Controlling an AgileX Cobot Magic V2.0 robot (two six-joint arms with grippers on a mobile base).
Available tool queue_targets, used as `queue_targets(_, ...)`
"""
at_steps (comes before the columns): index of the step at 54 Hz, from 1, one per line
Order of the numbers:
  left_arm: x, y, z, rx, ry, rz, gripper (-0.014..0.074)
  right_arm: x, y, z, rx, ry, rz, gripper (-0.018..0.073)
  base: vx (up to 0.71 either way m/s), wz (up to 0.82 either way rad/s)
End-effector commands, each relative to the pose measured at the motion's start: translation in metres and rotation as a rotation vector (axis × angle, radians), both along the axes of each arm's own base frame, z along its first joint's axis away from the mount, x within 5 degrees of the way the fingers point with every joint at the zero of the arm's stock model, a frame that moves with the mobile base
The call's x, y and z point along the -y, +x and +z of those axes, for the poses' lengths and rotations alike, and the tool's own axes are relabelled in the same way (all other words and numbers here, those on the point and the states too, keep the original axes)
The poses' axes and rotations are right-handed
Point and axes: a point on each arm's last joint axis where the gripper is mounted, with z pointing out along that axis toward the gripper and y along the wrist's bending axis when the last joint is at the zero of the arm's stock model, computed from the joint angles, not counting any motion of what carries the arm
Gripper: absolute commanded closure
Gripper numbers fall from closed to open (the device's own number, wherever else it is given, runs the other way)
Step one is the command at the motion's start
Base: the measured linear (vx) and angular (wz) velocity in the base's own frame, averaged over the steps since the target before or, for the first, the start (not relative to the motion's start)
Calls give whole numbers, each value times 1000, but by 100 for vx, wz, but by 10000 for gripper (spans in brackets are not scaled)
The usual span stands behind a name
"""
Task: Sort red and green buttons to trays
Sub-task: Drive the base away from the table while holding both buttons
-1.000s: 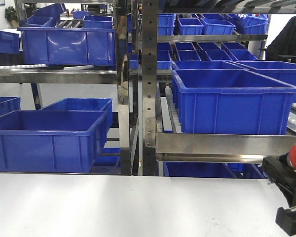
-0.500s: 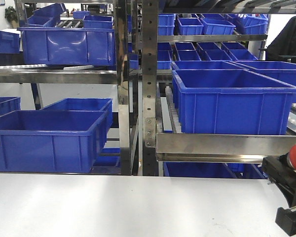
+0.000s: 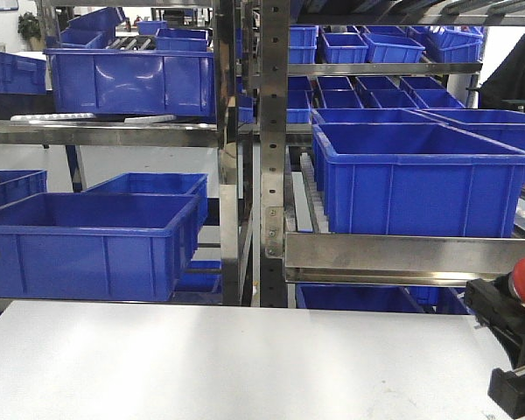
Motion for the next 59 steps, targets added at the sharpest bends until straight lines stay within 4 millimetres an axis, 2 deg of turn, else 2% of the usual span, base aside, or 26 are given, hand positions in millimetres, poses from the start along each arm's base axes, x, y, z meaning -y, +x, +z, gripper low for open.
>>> queue_targets(1, 3, -4, 17, 77, -37, -46, 599, -2, -3, 22, 127, 28, 25, 568, -9, 4)
queue_targets(29, 3, -4, 17, 77, -37, -46, 599, -2, -3, 22, 127, 28, 25, 568, -15, 9)
queue_targets(59, 3, -4, 17, 77, -37, -46, 599, -2, -3, 22, 127, 28, 25, 568, -14, 46)
